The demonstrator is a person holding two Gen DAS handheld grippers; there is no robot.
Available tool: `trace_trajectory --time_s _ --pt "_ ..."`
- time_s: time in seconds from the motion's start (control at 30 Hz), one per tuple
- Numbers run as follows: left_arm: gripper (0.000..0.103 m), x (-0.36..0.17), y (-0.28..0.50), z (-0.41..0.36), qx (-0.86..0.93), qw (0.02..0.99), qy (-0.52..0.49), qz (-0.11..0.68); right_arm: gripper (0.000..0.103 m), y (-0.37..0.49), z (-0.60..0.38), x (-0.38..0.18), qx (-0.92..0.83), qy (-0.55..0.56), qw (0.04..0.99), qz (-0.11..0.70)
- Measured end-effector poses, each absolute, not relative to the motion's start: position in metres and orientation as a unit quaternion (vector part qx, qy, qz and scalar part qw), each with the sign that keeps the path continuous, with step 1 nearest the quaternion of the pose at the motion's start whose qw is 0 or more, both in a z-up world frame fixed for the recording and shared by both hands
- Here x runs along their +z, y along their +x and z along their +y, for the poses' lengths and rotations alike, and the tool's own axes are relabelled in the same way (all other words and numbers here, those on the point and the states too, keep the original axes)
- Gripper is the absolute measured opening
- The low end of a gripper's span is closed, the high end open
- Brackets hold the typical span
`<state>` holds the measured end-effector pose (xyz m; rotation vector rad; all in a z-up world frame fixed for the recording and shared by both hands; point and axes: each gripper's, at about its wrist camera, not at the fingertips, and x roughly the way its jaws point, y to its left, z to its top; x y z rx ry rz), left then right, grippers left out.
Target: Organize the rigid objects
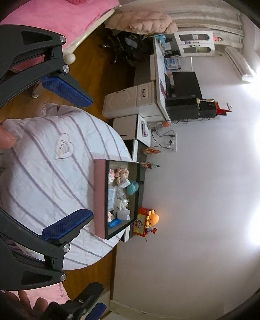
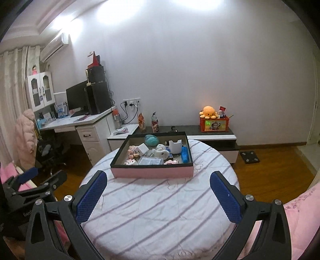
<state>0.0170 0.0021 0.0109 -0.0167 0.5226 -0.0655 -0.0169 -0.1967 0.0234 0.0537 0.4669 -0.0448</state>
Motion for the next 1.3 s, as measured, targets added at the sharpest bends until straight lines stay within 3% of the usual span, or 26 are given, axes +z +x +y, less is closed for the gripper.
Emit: trace_trajectory --time_s 0.47,1.3 --pt "0.103 0.016 -0.034 0.001 -0.038 0.972 -0.006 0.233 0.103 -0.056 -0.195 0.018 -0.033 0.022 0.973 0.226" --pt "0.103 0.013 -0.052 0.006 -0.028 0.971 -0.003 0.238 0.103 -0.072 -0.19 0.015 -0.025 0.026 0.974 0.225"
